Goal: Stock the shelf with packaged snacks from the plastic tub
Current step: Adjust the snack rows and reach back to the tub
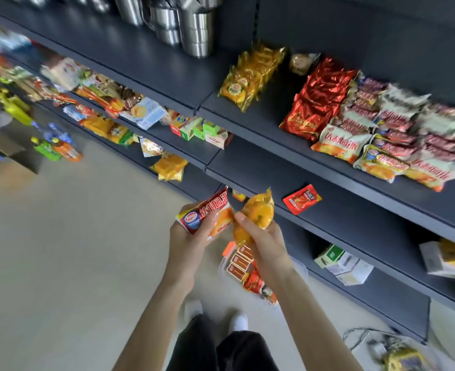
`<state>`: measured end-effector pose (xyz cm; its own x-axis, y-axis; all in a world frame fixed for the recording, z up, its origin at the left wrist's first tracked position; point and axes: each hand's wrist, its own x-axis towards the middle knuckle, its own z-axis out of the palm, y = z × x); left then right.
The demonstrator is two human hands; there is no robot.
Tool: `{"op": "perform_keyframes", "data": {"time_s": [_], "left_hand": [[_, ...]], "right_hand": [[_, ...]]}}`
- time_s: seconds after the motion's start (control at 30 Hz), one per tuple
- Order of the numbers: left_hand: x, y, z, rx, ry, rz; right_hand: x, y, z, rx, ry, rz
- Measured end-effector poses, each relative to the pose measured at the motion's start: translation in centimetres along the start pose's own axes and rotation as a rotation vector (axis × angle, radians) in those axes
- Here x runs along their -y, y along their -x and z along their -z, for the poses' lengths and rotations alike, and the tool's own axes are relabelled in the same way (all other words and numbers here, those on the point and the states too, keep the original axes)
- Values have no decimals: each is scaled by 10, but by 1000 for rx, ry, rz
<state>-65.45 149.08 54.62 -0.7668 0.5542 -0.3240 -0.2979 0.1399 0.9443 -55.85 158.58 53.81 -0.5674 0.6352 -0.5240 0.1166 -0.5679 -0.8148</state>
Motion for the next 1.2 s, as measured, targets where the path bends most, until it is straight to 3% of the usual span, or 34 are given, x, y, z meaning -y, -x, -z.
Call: {"op": "perform_keyframes", "data": {"time_s": [0.2, 0.33, 0.6, 0.9, 1.2], "left_hand": [[-40, 27, 10, -61, 92, 23], [-50, 31, 8, -40, 123, 53], [-71, 3, 30, -46, 161, 83], [-99, -106, 96, 57, 215, 102], [-143, -242, 125, 235, 135, 143]], "right_hand": [[34, 31, -17, 6, 112, -43], [48, 43, -15, -37, -31, -87], [64, 41, -32, 70, -103, -28], [70, -40, -136, -55, -426, 79], [82, -126, -232, -301, -310, 295]]}}
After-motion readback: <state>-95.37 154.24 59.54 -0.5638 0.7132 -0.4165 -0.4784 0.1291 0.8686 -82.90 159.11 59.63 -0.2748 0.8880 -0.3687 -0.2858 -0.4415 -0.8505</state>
